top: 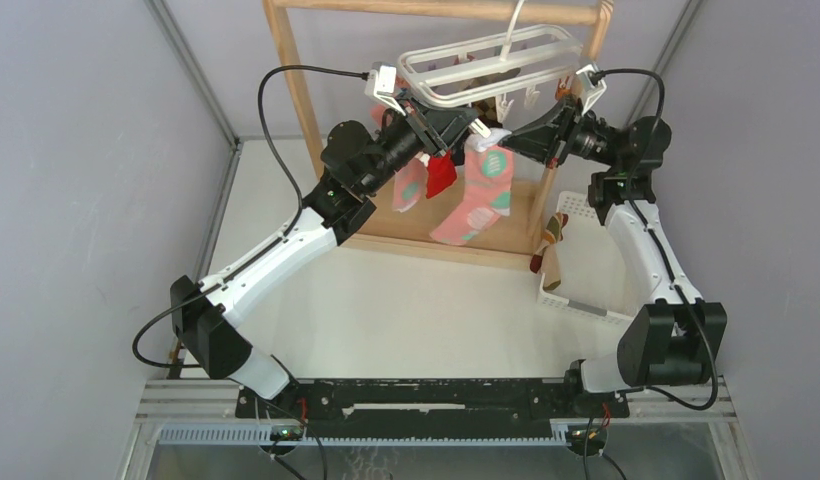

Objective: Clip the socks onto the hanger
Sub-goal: Clamp the sock onto the hanger.

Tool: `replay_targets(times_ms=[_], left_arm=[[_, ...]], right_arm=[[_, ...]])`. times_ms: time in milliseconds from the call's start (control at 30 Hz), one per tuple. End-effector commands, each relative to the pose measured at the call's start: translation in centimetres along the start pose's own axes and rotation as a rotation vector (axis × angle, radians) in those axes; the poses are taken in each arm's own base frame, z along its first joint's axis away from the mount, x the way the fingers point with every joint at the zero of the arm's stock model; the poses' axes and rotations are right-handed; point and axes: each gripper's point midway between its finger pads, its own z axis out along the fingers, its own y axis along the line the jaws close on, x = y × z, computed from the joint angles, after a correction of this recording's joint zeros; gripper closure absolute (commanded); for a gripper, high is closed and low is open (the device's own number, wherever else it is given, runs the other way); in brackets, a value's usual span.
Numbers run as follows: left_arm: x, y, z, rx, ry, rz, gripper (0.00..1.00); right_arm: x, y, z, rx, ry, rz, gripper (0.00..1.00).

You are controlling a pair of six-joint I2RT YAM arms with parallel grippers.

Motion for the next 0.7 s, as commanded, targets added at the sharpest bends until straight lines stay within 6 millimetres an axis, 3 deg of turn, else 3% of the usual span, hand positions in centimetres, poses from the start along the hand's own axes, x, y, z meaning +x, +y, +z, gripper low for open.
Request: replay_targets(times_ms=[0,467,667], left_arm=[[0.3,-4.6,-0.8,0.166,0.059,-0.024,1.00],[0.8,-3.6,-0.2,0.162,0.067,-0.041,1.00],[1.0,-3.8,-0.2,0.177,0.076,-0.054,1.00]], right_arm=[[-2.9,1.3,-0.2,-0.016,-0.040,-0.089,1.00],[-2.5,3.0,-0.7,-0.030,-0.024,-0.109,1.00],[-3.5,3.2,0.0,-0.044,-0.037,-0.115,1.00]])
